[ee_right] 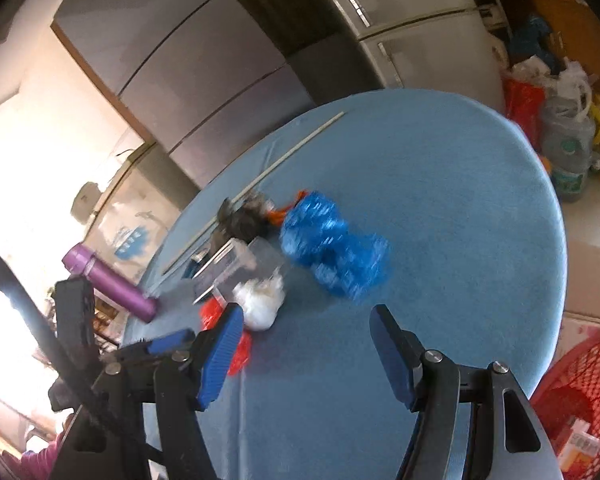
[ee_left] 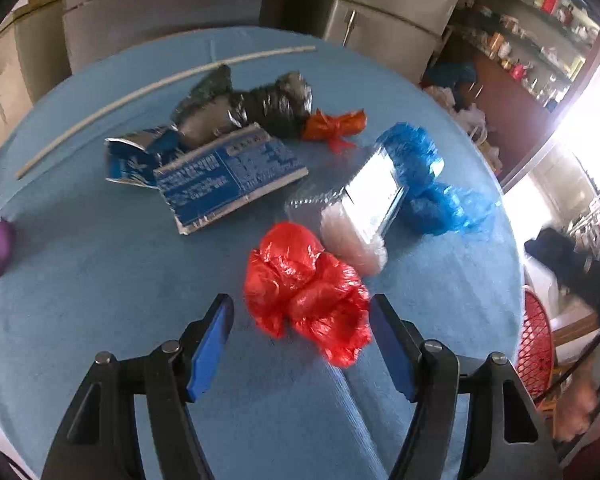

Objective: Collect trash
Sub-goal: 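Grasp the red plastic bag with the left gripper while the right grasps the blue bag, then lift both bags and carry them toward the red basket with both grippers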

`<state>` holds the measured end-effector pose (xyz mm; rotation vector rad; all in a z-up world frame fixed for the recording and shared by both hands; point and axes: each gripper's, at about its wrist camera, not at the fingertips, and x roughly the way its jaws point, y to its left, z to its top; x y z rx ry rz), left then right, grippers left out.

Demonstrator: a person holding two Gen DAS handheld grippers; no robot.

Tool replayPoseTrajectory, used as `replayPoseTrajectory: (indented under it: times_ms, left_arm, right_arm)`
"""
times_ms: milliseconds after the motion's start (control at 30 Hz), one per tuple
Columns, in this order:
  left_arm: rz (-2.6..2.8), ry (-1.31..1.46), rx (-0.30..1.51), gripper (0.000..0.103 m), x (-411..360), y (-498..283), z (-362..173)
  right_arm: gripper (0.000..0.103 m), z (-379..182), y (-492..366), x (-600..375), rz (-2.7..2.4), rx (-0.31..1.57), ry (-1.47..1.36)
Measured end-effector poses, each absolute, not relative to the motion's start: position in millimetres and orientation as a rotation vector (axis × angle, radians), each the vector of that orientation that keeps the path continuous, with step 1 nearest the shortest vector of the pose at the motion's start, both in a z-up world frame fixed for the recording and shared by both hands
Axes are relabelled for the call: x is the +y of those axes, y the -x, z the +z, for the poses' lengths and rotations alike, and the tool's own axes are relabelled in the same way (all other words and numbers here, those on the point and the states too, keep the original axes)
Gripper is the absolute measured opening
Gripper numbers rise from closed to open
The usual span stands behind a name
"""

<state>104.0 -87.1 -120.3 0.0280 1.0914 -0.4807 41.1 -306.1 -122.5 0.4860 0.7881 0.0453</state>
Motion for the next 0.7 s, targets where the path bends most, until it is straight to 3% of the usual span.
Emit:
replayPoseTrajectory:
  times_ms: [500,567,700]
  left_arm:
    - [-0.537,0.042,1.089,0.062,-69.7,-112.6,-125.7]
    - [-0.534,0.046,1.09,0.062,-63.0,-110.5,-124.6]
    - [-0.523,0.058,1.095,0.061,-55.4,-107.1,-122.8]
  right_arm:
    - [0.068,-150.7,-161.4,-298.2,0.082,0.89,-0.407]
    - [0.057,-163.2,-171.5,-292.6,0.092,0.919,-0.408]
    - [0.052,-162.5,-162.6,-292.2,0.09,0.883,-0.435]
